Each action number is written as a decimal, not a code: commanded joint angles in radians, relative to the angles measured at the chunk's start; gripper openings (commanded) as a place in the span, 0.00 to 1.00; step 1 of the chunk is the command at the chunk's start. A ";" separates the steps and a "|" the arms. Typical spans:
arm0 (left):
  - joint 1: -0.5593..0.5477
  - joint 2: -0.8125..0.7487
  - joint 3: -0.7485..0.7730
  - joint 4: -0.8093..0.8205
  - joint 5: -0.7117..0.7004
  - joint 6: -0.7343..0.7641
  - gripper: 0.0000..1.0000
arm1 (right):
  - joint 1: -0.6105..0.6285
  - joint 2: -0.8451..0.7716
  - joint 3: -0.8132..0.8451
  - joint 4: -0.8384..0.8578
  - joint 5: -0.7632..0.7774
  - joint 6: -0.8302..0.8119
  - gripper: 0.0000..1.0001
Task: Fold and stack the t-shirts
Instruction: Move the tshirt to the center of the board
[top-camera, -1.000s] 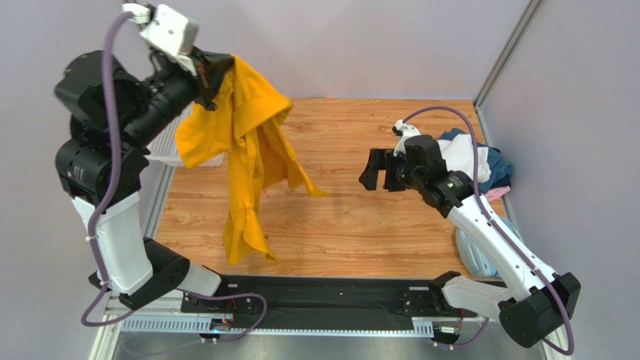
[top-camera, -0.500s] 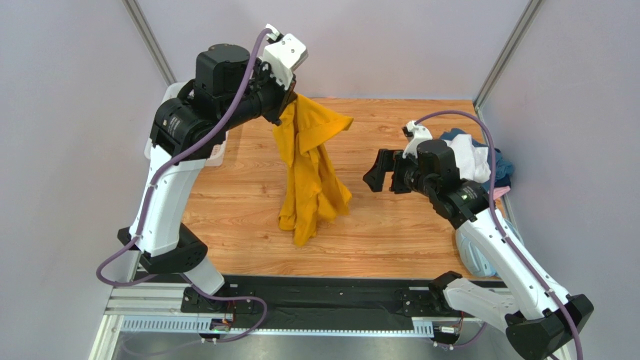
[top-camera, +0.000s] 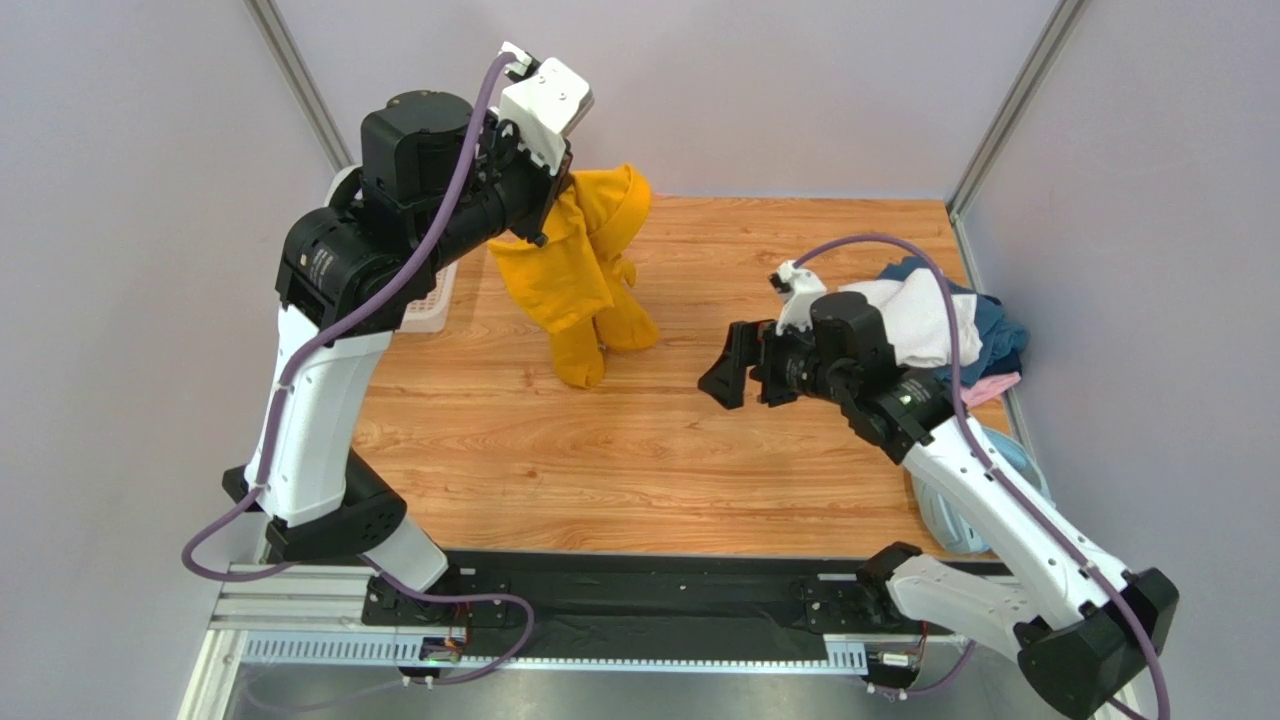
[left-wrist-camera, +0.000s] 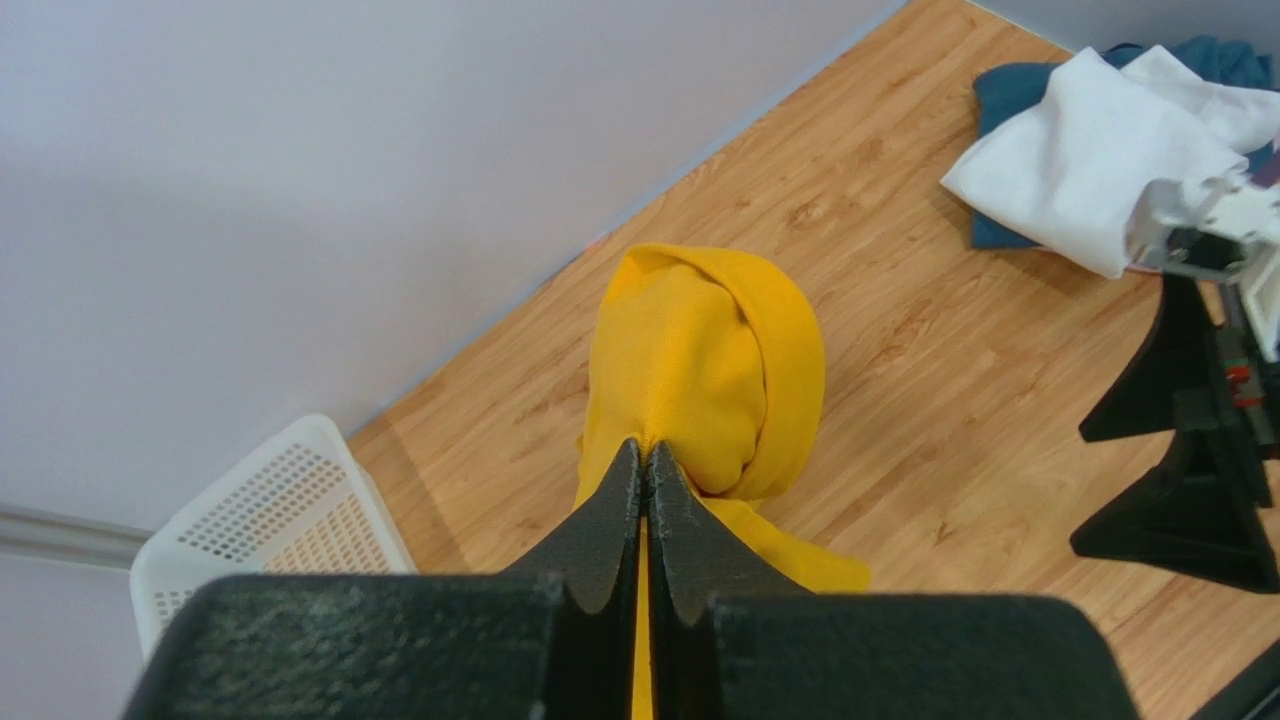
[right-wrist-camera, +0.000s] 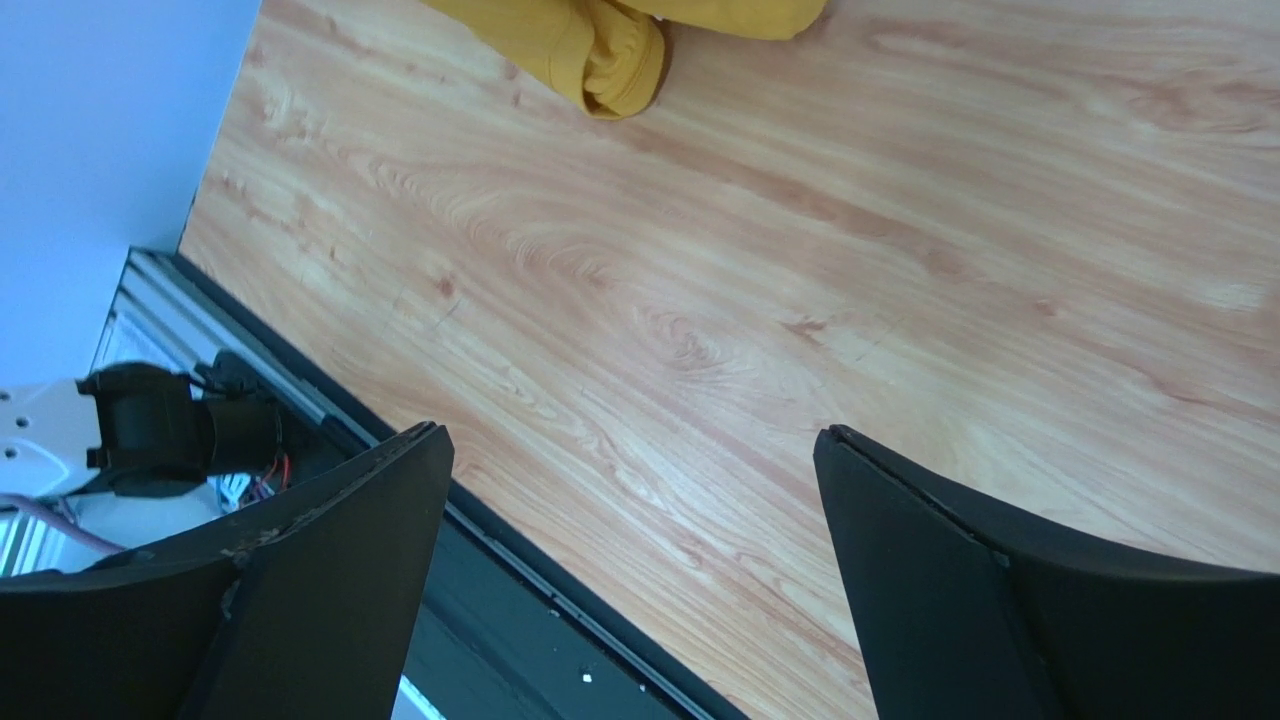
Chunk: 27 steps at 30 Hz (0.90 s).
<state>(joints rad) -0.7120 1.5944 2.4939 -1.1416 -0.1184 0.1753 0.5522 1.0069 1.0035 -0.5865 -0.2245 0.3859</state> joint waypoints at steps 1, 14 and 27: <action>-0.010 -0.022 0.014 0.055 -0.032 0.029 0.00 | 0.038 0.074 -0.048 0.125 -0.065 0.016 1.00; -0.010 -0.045 -0.010 0.059 -0.058 0.047 0.00 | 0.035 0.631 -0.030 0.473 -0.355 0.128 1.00; -0.010 -0.040 -0.030 0.095 -0.119 0.098 0.00 | 0.023 0.521 -0.155 0.616 -0.512 0.209 1.00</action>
<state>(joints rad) -0.7185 1.5768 2.4546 -1.1240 -0.1890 0.2348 0.5846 1.5963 0.8700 -0.0700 -0.6807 0.5526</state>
